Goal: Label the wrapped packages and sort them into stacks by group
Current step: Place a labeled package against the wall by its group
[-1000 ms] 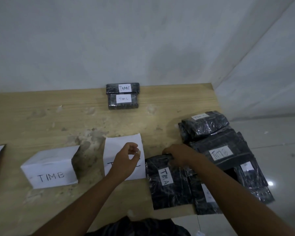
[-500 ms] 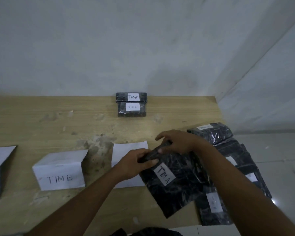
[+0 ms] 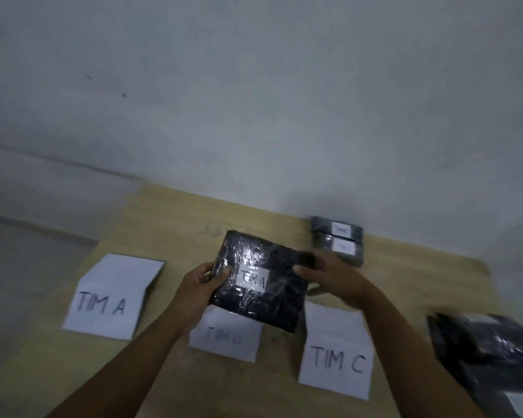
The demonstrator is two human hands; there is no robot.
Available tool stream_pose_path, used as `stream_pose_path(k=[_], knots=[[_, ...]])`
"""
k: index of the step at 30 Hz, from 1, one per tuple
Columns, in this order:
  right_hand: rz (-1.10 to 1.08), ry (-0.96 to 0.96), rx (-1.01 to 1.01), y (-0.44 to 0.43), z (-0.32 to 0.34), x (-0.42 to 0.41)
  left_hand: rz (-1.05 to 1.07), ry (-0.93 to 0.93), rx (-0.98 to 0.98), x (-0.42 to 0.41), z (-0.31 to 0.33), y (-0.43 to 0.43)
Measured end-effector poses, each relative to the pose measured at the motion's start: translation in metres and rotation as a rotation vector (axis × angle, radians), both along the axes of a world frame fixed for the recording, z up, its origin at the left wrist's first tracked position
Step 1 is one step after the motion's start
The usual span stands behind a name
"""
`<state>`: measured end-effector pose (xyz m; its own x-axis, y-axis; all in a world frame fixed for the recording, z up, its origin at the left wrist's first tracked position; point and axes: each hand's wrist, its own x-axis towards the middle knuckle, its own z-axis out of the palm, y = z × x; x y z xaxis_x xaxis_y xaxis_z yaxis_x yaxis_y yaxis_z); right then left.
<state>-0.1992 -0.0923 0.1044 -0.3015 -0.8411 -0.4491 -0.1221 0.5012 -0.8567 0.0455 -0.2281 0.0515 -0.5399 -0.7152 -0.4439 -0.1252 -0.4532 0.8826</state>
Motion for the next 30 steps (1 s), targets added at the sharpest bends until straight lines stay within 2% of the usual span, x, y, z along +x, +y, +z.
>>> stream_pose_path(k=[2, 5, 8, 12, 16, 22, 30], knots=[[-0.079, -0.153, -0.033, -0.035, -0.012, 0.041, 0.039, -0.053, -0.031, 0.038, 0.0, -0.033], [-0.24, -0.262, -0.054, -0.091, -0.033, 0.1, 0.141, -0.047, 0.008, 0.084, -0.004, -0.084], [-0.355, -0.283, -0.037, -0.137, -0.056, 0.145, 0.233, -0.032, 0.027, 0.119, -0.004, -0.125], [-0.406, -0.299, -0.003, -0.19, -0.072, 0.187, 0.25, -0.117, -0.063, 0.156, -0.009, -0.181], [-0.451, -0.194, 0.005, -0.236, -0.089, 0.202, 0.237, -0.199, -0.157, 0.162, -0.016, -0.228], [-0.382, 0.017, 0.093, -0.298, -0.117, 0.199, 0.174, -0.322, -0.227, 0.139, -0.041, -0.288], [-0.485, 0.174, 0.172, -0.361, -0.157, 0.174, 0.188, -0.369, -0.217, 0.1, -0.079, -0.343]])
